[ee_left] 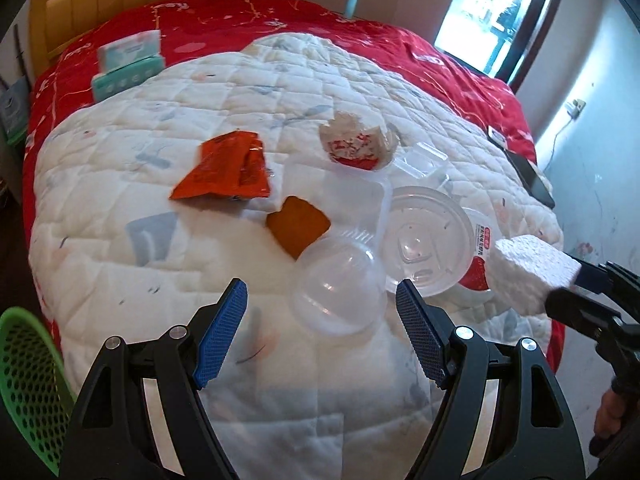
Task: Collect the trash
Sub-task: 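Grasp the white foam block with the right tool while the left tool grasps a clear plastic cup, then carry the clear plastic cup to the green basket and release it from the left tool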
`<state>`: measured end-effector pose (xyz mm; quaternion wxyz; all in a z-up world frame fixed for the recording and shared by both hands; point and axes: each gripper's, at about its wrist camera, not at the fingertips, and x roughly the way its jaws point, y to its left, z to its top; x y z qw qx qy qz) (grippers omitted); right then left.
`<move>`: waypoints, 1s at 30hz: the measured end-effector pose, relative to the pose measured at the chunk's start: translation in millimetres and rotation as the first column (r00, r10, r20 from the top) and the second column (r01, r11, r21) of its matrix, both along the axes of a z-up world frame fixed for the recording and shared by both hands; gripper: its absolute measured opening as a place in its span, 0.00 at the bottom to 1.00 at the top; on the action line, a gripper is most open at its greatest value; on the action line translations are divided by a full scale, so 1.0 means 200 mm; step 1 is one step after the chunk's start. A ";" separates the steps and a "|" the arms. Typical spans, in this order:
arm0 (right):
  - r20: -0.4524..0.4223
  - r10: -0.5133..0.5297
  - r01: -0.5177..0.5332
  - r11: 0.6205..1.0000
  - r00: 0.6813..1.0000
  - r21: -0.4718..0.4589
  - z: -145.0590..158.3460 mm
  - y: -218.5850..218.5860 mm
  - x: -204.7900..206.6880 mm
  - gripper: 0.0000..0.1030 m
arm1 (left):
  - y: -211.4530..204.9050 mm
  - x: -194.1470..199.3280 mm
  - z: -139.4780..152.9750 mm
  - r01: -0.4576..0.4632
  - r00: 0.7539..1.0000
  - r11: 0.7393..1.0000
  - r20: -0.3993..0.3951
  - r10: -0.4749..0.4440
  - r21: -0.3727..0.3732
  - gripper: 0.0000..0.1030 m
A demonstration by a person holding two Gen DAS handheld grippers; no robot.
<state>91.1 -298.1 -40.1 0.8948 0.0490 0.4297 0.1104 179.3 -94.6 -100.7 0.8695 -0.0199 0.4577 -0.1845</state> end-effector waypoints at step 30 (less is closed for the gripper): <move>0.003 0.056 -0.056 0.998 0.998 0.021 0.03 0.12 -0.02 0.56 | 0.23 -0.12 0.12 -0.077 0.995 0.994 0.055 0.081 -0.077 0.56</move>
